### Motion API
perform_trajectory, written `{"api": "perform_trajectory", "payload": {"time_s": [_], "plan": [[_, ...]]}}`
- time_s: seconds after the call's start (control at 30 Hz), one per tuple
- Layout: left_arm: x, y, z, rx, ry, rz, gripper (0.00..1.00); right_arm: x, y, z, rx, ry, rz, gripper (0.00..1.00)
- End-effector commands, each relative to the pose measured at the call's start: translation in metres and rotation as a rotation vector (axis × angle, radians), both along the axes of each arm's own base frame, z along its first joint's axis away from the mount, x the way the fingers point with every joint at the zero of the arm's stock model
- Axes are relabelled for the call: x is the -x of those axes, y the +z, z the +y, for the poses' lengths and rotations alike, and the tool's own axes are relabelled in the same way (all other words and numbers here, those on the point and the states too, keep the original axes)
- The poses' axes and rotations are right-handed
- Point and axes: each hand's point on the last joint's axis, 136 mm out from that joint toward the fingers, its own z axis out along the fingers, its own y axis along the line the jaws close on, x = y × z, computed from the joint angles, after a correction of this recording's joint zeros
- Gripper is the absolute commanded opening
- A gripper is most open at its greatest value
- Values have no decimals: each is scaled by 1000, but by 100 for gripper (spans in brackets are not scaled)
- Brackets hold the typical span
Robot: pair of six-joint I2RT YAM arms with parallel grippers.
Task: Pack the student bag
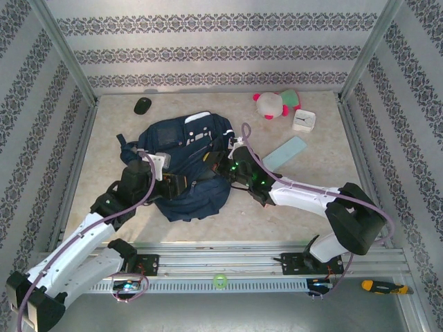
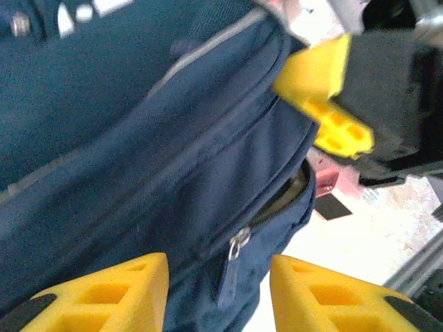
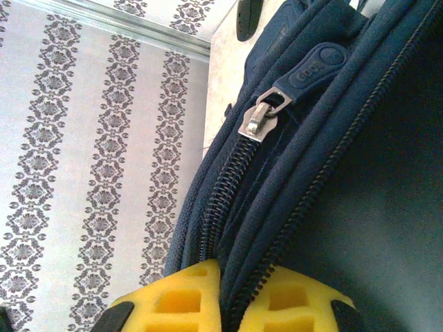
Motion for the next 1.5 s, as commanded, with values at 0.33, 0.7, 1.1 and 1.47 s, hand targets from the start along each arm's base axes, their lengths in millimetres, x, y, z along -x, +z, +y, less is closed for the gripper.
{"api": "perform_trajectory", "payload": {"time_s": [0.33, 0.7, 1.1, 1.47], "plan": [[-5, -33, -22, 10, 27, 141, 39, -16, 40, 12, -87, -46, -89, 0], [-17, -29, -37, -9, 37, 104, 38, -14, 40, 16, -85, -43, -87, 0], [-19, -25, -19, -44, 128, 77, 0, -10, 40, 13, -53, -39, -100, 0], [3, -60, 44, -268, 246, 128, 0, -8, 48, -17, -46, -22, -97, 0]]}}
